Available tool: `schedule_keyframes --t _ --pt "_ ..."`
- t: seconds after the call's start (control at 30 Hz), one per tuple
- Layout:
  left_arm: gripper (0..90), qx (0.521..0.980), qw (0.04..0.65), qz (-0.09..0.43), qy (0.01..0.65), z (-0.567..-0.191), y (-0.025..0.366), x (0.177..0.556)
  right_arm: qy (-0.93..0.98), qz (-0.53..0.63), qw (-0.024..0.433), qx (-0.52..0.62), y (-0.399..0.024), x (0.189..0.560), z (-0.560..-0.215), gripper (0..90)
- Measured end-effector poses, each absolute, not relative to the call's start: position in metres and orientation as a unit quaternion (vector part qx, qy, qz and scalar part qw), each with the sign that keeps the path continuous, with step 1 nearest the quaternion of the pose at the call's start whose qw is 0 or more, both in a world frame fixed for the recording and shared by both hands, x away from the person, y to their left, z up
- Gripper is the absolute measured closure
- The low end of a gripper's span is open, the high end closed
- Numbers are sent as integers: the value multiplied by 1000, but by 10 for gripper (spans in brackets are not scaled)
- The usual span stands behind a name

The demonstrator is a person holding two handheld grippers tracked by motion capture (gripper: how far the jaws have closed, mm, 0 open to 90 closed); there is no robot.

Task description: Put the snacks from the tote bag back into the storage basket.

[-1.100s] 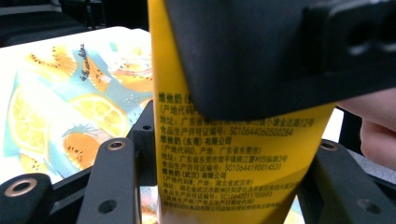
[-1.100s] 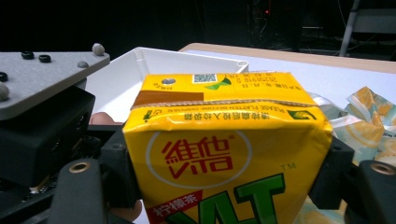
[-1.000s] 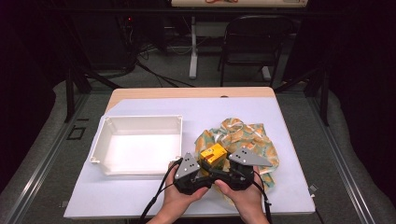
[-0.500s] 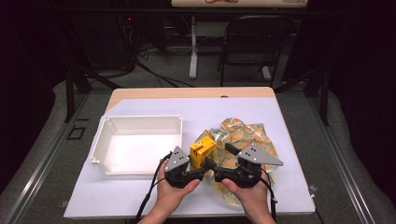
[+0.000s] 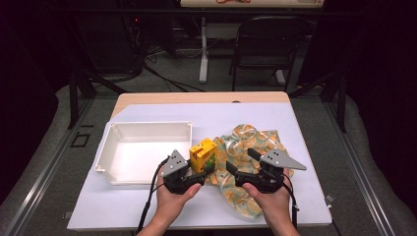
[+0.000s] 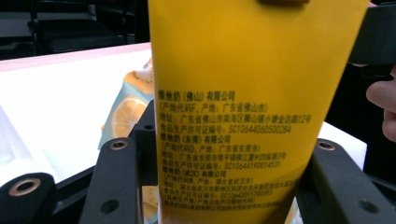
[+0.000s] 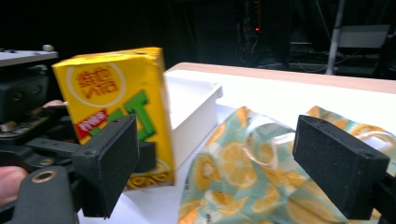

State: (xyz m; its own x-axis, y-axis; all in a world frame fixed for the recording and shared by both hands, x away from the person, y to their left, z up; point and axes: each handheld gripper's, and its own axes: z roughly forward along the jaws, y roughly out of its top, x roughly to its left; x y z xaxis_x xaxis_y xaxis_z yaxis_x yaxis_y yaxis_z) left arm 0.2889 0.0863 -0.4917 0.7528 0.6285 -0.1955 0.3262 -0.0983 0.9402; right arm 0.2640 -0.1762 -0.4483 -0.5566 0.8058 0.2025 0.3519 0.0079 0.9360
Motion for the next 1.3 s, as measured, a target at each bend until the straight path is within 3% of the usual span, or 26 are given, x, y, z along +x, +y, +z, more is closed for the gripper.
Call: schedule_keyframes --t 1.3 --pt "511 682 609 171 367 -487 158 308 678 503 244 478 -249 277 -479 145"
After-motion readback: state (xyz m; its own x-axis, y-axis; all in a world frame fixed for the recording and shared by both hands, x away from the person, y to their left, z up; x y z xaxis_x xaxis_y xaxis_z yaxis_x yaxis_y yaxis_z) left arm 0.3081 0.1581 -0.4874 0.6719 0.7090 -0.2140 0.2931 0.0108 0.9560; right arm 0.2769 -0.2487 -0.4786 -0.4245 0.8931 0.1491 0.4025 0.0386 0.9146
